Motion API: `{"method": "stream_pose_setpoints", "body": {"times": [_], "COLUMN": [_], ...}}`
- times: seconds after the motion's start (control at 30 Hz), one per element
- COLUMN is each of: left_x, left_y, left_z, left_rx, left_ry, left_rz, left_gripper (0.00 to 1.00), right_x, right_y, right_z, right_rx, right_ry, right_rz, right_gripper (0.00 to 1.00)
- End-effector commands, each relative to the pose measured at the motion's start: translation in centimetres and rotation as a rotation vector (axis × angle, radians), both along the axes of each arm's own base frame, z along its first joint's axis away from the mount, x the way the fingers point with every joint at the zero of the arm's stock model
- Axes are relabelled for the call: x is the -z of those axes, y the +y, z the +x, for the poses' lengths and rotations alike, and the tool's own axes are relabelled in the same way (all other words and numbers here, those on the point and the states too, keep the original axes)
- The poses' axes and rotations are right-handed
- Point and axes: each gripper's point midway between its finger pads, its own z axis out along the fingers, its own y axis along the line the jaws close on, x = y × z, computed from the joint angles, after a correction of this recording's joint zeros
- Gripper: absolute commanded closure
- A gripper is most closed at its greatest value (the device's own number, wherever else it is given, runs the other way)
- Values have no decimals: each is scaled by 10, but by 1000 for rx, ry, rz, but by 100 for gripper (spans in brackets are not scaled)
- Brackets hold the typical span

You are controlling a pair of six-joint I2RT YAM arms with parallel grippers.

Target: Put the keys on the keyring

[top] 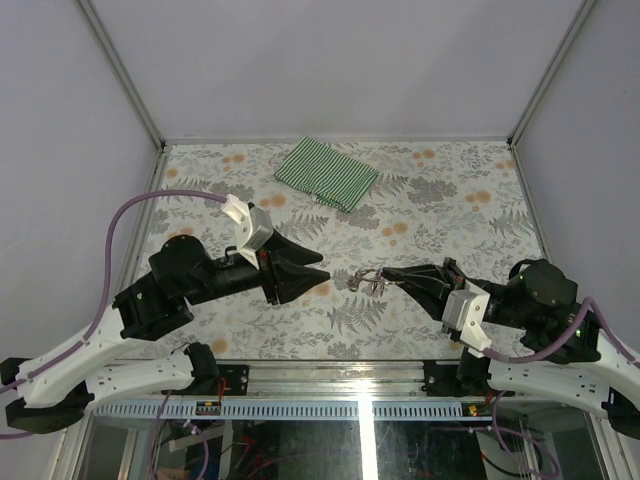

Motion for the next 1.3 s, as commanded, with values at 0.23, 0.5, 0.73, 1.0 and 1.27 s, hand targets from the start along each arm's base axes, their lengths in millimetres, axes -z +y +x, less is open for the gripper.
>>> {"method": "stream_pose_setpoints", "body": {"times": [0.23, 0.5, 0.73, 1.0, 1.27], "left_x": [-18, -14, -14, -15, -17], "left_y": [-11, -12, -8, -18, -21], "left_z": [-9, 4, 9, 6, 5], "left_rx": [69, 6, -32, 15, 28], "left_ry": [14, 29, 33, 45, 40], "left_rz": [-128, -141, -167, -169, -170], "left_gripper": [67, 75, 81, 81, 80], "right_x": [-41, -41, -41, -40, -39], "right_y": [0, 2, 3, 5, 7], "right_z": [6, 17, 20, 25, 26], "right_rx": [34, 93, 104, 129, 127], "right_ry": [-19, 92, 113, 126, 135], "right_rz": [98, 58, 57, 56, 53], "right_gripper": [100, 100, 100, 100, 100]}}
